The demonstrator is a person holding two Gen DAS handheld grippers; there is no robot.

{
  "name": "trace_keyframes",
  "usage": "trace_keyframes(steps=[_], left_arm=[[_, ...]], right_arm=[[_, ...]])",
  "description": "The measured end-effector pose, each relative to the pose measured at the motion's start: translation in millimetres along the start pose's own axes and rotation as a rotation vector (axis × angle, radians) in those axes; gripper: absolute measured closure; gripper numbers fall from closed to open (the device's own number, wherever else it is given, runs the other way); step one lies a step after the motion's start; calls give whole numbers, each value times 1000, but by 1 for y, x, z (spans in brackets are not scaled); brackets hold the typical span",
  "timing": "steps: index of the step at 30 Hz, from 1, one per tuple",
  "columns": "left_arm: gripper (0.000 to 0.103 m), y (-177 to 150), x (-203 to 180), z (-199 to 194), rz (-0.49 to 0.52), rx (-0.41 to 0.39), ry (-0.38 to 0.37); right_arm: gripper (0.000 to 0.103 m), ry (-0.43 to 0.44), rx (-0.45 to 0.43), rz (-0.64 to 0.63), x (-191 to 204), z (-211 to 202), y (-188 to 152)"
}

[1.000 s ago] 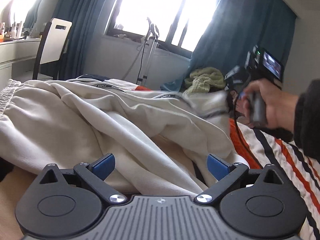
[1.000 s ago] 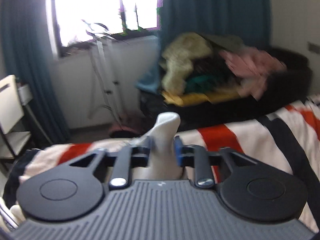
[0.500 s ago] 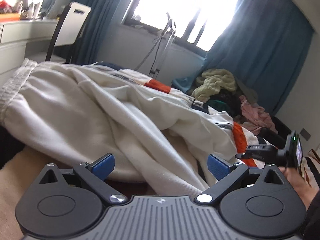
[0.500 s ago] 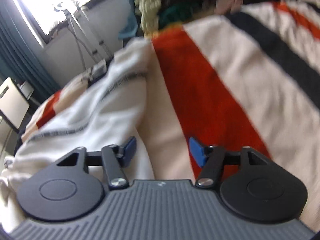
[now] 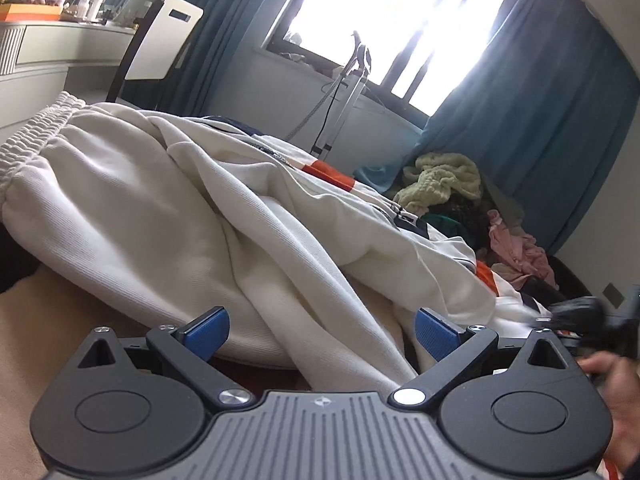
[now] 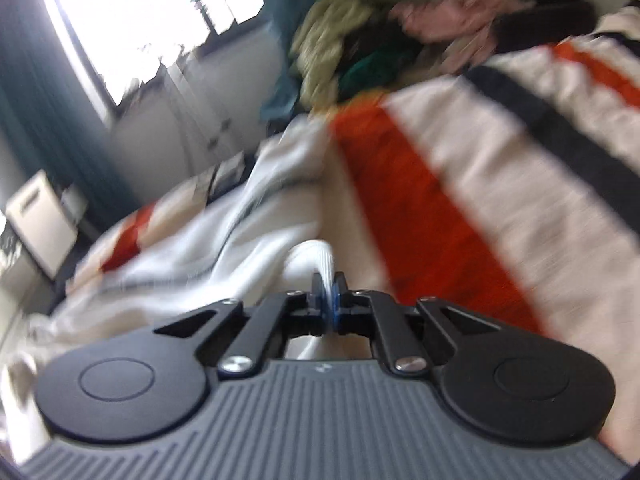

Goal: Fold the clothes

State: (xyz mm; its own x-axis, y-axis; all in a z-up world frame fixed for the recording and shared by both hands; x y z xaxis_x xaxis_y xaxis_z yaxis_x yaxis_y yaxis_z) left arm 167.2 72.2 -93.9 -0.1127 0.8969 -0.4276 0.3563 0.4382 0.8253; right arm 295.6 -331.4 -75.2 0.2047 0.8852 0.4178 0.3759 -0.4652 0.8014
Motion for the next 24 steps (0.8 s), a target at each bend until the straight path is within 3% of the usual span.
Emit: trace_keyframes(steps=[6,10,13,16,19,22,24], left_arm=[[3,-2,-9,-12,-15,-6,-22],[3,-6,-14,-20,-14,8,-42],[3,-6,-8,-24,-56,22,-34],[3,-4,21,-24,-189,50,14],[3,-4,50,-25,-322,79,62],[3,-3,78,-27,-456,107,110],[5,2,98,-25,-550,86,138]], right_arm=[[97,-187,-211,139,-109,-75,69],[97,-314,-314,252,-189,-130,78],[97,-343,-278,327,-225,-147,54],[96,-352,-184,499,-254,-149,23],[96,-288,-158,657,-276,-155,15],[96,-261,-160,633,-274,-164,14],[96,-252,-157,616,-270,-166,14]])
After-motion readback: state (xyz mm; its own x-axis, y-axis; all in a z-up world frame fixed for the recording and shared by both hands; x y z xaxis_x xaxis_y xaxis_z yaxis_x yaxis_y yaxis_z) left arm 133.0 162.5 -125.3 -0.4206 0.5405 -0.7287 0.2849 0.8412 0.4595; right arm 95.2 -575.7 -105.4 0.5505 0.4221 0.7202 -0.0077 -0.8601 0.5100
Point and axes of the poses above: each gripper's, at about its wrist camera, not at the fingertips, and z roughly the way its jaws point, x to its left, y to its top, the point moved 7 cm from there along z, roughly the way its jaws point, and after that the axes turned 6 degrees about -x, right-handed, at the moved point
